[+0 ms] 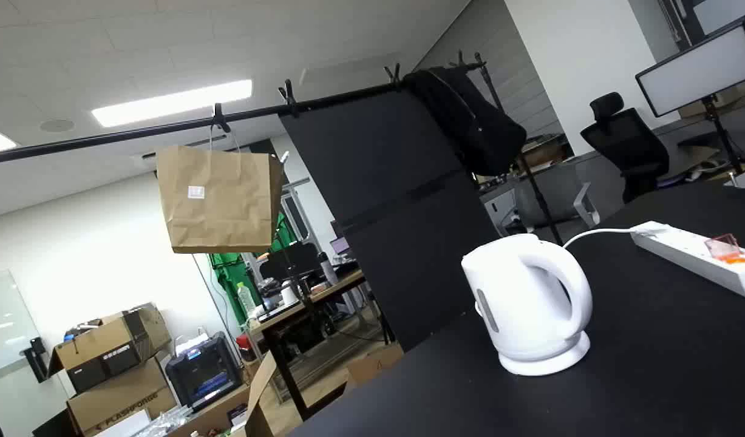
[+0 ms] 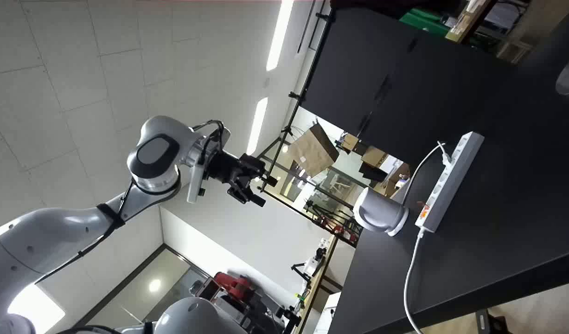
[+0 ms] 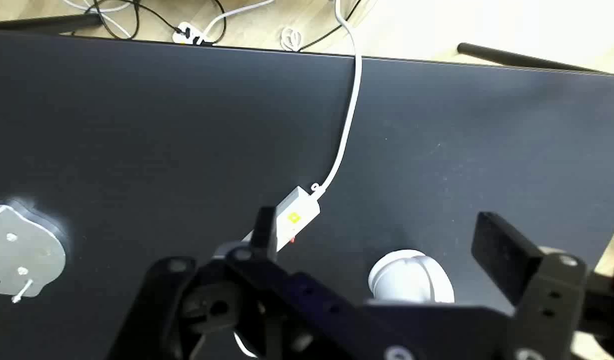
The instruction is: Switch off the extension cord
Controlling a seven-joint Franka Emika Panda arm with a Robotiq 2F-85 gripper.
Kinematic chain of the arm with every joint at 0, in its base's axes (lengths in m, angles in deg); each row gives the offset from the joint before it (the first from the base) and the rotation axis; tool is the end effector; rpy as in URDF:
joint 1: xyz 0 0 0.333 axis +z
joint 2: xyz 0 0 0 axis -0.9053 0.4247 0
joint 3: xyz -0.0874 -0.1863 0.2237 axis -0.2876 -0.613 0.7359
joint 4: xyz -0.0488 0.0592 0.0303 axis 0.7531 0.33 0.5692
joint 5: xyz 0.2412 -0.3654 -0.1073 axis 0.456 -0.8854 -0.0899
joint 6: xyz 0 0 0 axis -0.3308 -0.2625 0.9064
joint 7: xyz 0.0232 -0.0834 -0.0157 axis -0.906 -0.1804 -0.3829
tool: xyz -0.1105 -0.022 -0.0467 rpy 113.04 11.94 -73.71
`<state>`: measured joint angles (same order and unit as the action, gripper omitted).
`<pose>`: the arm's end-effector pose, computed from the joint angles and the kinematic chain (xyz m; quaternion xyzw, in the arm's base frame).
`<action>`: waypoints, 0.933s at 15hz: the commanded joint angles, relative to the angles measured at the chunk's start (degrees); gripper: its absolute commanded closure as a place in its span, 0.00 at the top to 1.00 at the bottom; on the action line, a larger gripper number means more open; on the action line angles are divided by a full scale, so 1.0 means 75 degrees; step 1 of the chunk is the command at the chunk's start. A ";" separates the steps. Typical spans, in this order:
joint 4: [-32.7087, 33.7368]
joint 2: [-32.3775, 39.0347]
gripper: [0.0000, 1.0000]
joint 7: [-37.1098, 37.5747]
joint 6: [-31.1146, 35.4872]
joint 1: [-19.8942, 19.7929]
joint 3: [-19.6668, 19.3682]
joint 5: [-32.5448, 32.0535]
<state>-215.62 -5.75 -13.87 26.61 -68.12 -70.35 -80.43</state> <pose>0.3664 -0.1096 0.5019 -0.9953 -0.0285 -0.0673 0.0640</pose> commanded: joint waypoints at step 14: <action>-0.0137 0.0054 1.00 0.0020 0.0463 -0.0118 0.0015 -0.0050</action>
<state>-215.62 -5.76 -13.94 26.64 -68.12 -70.34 -80.42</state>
